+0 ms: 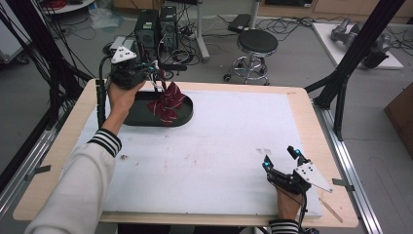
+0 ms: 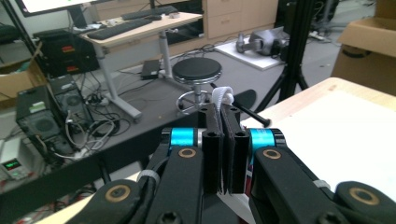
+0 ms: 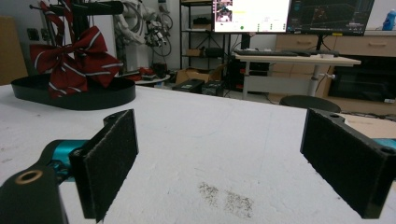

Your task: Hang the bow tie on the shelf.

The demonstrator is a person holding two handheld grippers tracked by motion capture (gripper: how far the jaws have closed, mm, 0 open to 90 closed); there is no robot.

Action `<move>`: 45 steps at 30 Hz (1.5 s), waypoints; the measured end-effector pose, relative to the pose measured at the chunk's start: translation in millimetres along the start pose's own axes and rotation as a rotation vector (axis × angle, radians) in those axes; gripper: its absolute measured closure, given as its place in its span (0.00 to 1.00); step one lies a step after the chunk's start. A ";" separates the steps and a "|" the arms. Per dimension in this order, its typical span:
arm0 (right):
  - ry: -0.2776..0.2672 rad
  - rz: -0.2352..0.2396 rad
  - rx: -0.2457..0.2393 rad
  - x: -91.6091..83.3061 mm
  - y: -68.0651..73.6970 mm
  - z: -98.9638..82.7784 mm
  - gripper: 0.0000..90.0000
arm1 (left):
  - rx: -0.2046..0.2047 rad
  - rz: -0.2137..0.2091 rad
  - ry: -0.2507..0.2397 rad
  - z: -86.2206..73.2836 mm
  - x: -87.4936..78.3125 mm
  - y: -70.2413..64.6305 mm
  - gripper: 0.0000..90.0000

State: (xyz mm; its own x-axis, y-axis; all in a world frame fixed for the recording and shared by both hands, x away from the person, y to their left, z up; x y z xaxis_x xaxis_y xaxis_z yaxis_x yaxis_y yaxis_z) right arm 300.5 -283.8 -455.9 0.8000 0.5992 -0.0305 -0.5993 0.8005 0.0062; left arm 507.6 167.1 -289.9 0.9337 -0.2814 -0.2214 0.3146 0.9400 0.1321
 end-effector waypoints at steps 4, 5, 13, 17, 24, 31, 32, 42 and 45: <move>0.002 -0.001 0.000 -0.1 0.2 -0.1 0.11 | 0.006 0.014 0.000 1.8 7.8 1.1 0.97; 0.002 0.001 -0.005 -0.1 -0.1 -0.1 0.11 | 0.019 0.019 -0.004 4.1 10.7 1.2 0.97; -0.002 -0.001 -0.003 0.1 0.0 0.0 0.11 | 0.032 0.052 0.012 3.6 22.1 8.2 0.97; 0.000 0.000 0.001 0.0 0.2 -0.1 0.11 | 0.048 0.068 0.039 -1.9 27.8 12.9 0.97; 0.000 0.000 0.002 0.0 0.2 -0.1 0.11 | 0.060 0.097 0.065 -6.9 32.0 21.0 0.97; -0.001 0.001 0.000 0.0 0.2 -0.1 0.11 | 0.079 0.124 0.100 -13.6 34.8 21.2 0.97; -0.001 0.001 0.002 0.0 0.2 -0.1 0.11 | 0.077 0.124 0.106 -14.7 34.8 21.4 0.97; -0.002 0.000 -0.002 -0.3 0.0 0.0 0.11 | 0.092 0.168 0.102 -21.0 31.7 27.1 0.86; -0.001 -0.001 -0.004 -0.2 -0.1 0.0 0.12 | 0.092 0.196 0.094 -20.5 30.2 30.3 0.79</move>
State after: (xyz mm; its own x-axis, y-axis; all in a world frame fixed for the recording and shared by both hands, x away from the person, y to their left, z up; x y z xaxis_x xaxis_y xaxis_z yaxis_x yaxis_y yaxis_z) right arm 300.4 -284.0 -455.9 0.8008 0.5982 -0.0292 -0.5984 0.8012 0.0019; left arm 541.8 191.0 -312.4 0.9597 -0.0722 -0.2716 0.1474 0.9521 0.2679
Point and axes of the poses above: each handheld gripper's, and its own axes: x roughly forward along the jaws, z roughly out of its top, y roughly to its left, the point moved 5 cm from there along x, roughly forward along the jaws, and after that the axes turned 15 degrees about z, right-handed, at the moved point
